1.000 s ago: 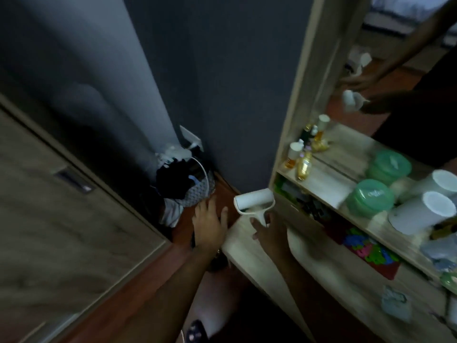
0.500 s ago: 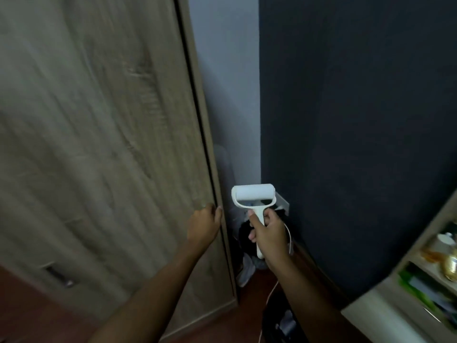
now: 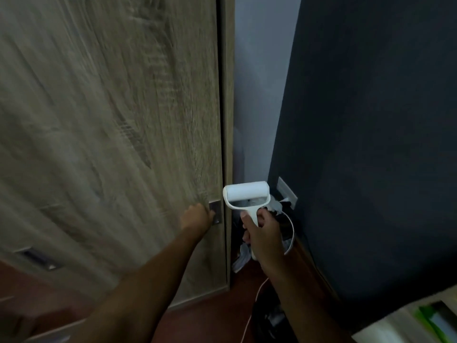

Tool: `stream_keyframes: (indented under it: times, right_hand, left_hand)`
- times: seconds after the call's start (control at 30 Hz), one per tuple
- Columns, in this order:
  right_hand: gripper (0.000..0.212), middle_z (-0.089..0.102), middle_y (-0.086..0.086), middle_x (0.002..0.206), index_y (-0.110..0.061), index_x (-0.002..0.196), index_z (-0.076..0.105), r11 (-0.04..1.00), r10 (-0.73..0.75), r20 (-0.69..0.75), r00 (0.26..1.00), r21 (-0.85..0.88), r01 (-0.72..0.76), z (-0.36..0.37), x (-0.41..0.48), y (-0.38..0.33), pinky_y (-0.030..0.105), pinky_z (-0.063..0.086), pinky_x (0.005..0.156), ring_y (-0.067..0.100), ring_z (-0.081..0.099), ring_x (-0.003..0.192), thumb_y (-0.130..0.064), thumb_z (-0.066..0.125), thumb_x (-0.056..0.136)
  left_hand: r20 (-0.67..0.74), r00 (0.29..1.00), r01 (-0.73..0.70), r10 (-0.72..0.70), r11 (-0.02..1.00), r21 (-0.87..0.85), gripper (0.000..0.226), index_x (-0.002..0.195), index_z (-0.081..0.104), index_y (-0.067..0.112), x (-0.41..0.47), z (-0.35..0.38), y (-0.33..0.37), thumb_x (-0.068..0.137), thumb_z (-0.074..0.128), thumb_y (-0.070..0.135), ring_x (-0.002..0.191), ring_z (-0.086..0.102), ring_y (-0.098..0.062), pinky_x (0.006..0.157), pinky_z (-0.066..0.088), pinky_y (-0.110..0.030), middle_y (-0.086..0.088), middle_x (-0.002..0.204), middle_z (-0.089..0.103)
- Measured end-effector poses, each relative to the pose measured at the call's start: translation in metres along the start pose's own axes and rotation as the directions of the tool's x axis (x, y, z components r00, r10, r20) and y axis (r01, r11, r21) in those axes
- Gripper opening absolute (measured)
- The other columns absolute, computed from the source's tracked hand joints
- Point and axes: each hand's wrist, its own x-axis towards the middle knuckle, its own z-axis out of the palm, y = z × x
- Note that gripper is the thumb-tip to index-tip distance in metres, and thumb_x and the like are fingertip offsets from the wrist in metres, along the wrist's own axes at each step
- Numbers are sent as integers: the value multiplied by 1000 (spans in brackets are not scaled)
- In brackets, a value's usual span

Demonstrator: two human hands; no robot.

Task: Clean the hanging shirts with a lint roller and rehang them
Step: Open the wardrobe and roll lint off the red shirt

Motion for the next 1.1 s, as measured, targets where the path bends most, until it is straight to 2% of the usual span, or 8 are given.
stream_keyframes:
  times: [0.1,0.3,0.37,0.5,0.6,0.73,0.93,1.1]
  right_hand:
    - [11,65,2,67,-16,87,62,1000,17,38,999,-25,-16,2,18,4,23,47,48,9,59,50,-25,66,92]
    - [9,65,3,69,-15,89,63,998,-31,114,993,-48,37,12,46,7,17,47,49,6,61,52,-23,68,91]
    - [9,65,0,67,-16,89,63,995,-61,141,988,-67,71,17,52,12,22,48,50,7,61,50,-22,69,90]
    - [9,68,1,72,-20,88,64,994,-77,211,974,-64,92,31,59,17,39,55,59,15,66,63,-27,70,88]
    - [9,68,0,69,-20,85,64,993,-97,269,958,-36,111,48,58,11,30,50,54,10,64,58,-26,70,89]
    - [8,63,-2,64,-14,86,63,991,-133,358,924,43,126,71,50,-3,20,44,49,6,57,50,-18,68,91]
    - [11,61,0,61,-13,84,62,990,-143,436,888,60,130,112,45,-12,22,44,48,9,54,47,-19,68,91]
    - [13,60,1,62,-9,83,62,990,-136,523,842,44,132,153,33,-15,23,45,47,9,54,48,-17,68,90]
  left_hand:
    - [7,1000,3,-3,999,45,46,97,72,15,12,11,2,92,50,55,90,68,-27,74,54,-34,-9,96,71]
    - [-49,999,26,-22,997,77,44,85,72,17,22,13,-2,90,52,56,82,69,-27,65,48,-31,-7,87,72]
    - [-73,997,24,-16,994,107,46,81,70,16,20,13,-4,89,52,57,79,69,-27,64,49,-31,-7,85,72]
    - [-108,992,72,-60,991,113,48,80,68,14,14,9,-12,89,51,58,81,69,-29,63,47,-31,-8,85,72]
    - [-113,987,123,-110,986,109,47,79,68,15,8,5,-28,90,49,57,81,68,-27,62,42,-30,-7,86,72]
    - [-125,968,225,-215,972,65,42,86,71,15,2,-5,-55,91,51,52,88,68,-28,68,47,-32,-8,92,72]
    - [-148,912,391,-382,920,33,38,102,70,14,-4,-20,-112,92,51,45,100,67,-29,77,51,-33,-10,106,70]
    - [-155,858,489,-490,871,-47,35,106,67,15,-10,-32,-174,93,50,42,101,67,-30,81,53,-36,-10,107,70]
